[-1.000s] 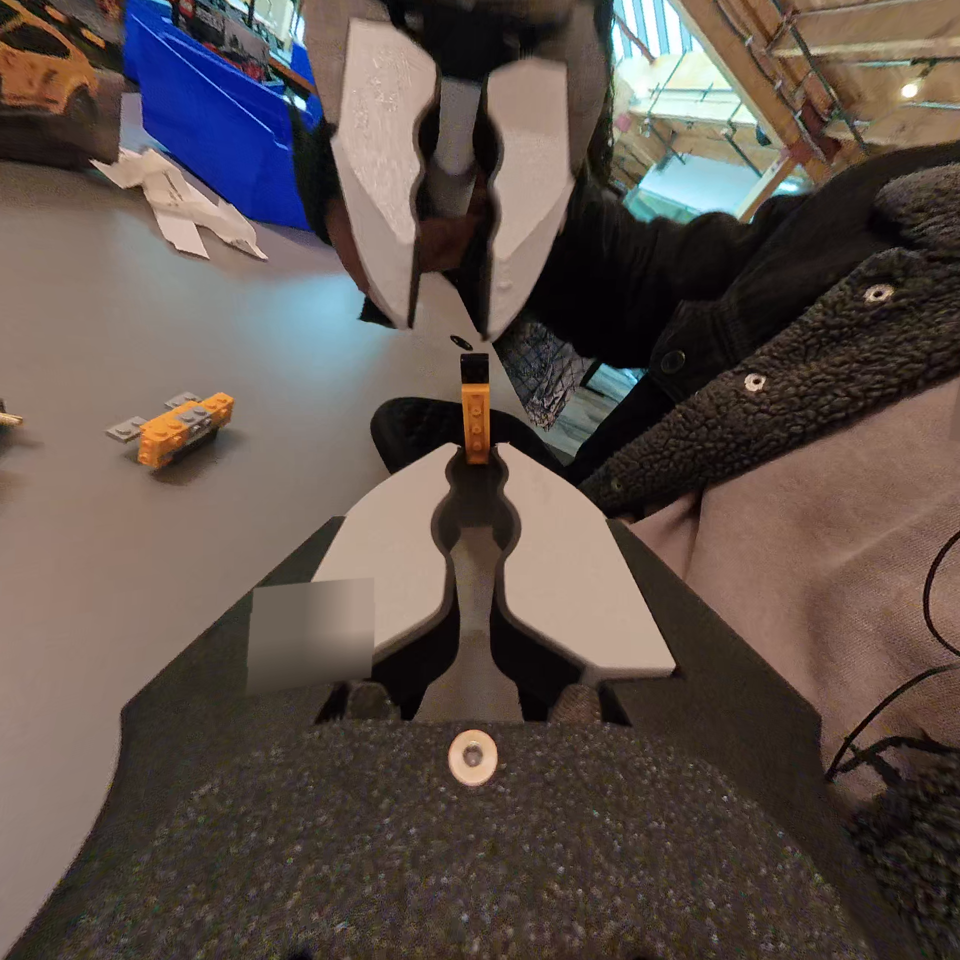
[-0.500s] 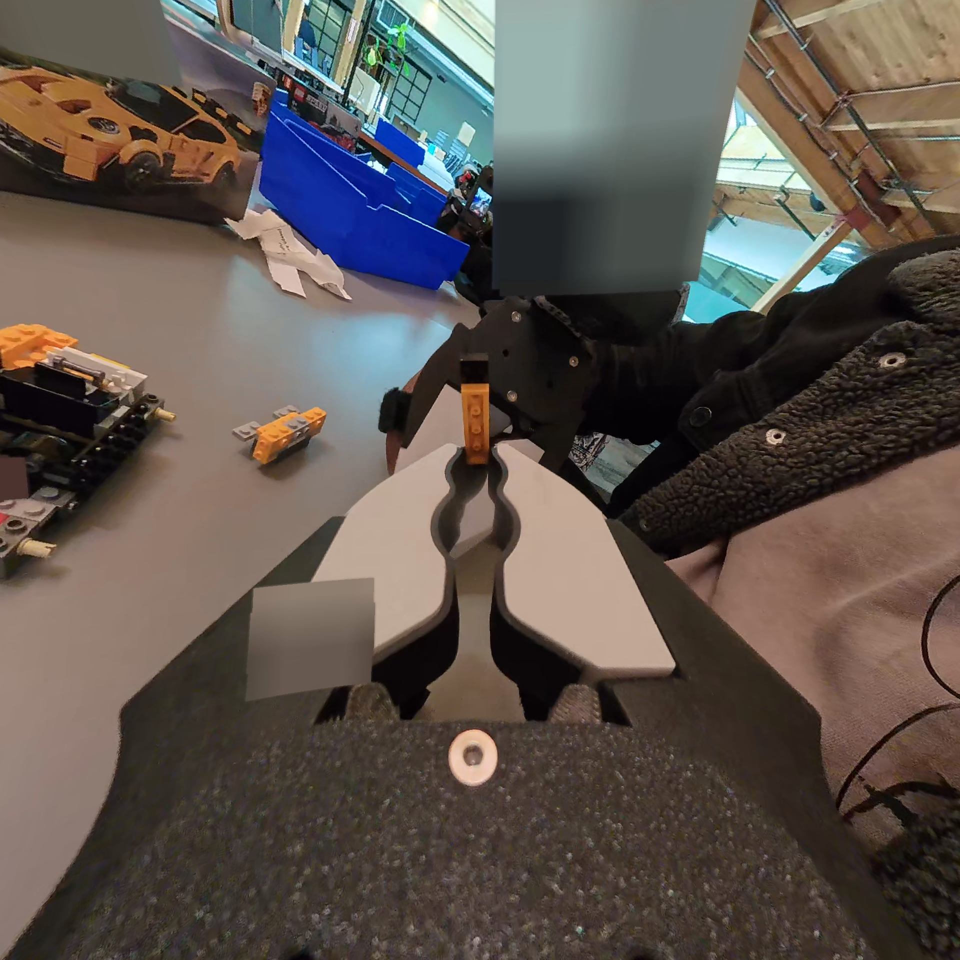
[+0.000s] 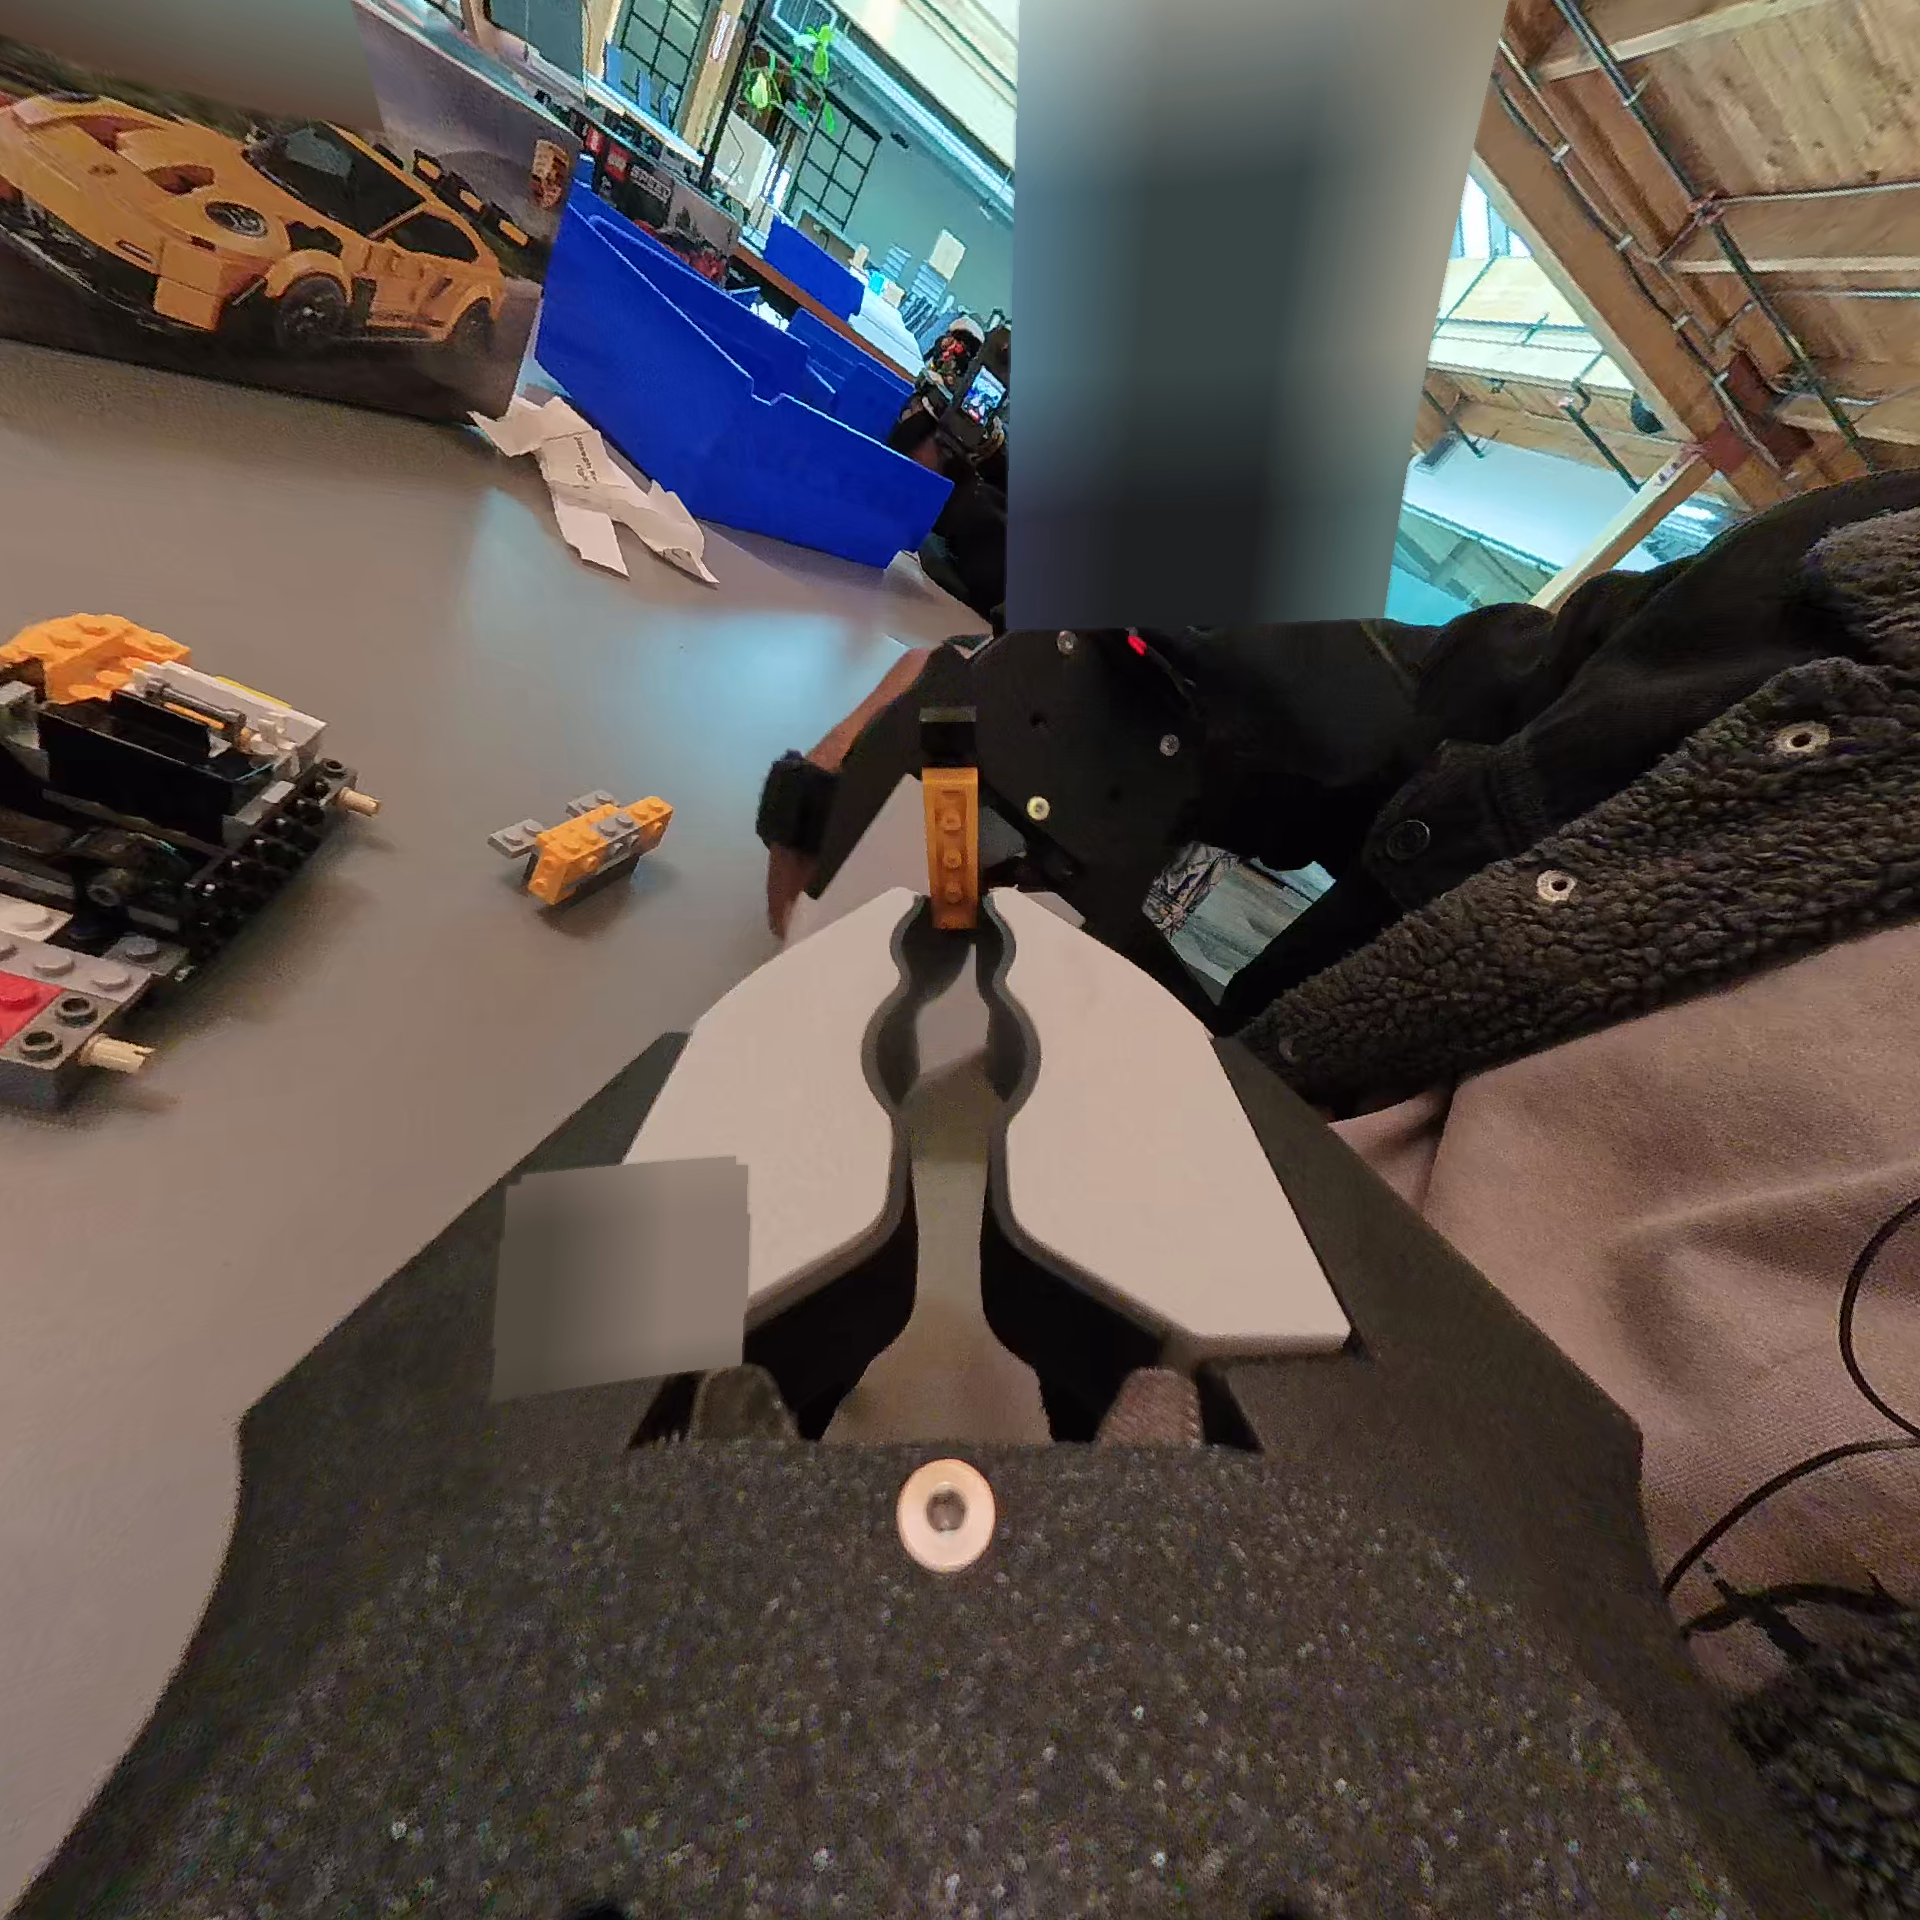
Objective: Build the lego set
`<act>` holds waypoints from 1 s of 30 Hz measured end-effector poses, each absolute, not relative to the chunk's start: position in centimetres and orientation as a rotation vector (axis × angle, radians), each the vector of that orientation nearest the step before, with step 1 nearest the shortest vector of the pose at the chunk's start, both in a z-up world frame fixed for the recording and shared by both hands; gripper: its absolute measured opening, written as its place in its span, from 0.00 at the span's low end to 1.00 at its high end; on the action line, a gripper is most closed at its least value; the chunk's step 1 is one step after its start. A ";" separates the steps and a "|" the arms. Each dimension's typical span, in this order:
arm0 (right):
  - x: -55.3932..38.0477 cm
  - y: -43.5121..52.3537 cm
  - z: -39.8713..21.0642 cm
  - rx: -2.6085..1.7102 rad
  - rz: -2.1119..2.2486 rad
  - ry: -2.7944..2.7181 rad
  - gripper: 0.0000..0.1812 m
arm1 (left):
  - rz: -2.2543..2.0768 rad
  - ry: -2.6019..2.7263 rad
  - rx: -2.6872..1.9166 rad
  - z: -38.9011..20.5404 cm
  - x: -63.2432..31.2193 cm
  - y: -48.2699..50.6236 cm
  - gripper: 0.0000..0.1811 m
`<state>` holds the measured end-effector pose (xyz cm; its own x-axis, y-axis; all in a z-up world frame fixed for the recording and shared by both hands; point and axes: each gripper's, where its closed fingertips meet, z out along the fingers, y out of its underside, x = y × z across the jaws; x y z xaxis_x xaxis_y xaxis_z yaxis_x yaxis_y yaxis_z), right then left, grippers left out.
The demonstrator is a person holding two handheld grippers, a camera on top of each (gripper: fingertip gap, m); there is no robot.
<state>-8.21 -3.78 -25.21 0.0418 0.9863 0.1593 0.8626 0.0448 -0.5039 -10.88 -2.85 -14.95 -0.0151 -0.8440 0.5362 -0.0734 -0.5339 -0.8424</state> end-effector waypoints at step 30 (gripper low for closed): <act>-7.1 -6.5 -25.1 -1.650 0.124 -1.941 0.07 | -1.621 0.944 -1.709 -15.7 -10.9 -2.5 0.04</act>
<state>-7.08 -6.55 -25.09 -0.0645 0.9282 0.3665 0.8739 0.2298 -0.4283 -10.91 -2.46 -15.73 0.0039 -0.8194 0.5732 -0.0936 -0.5710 -0.8156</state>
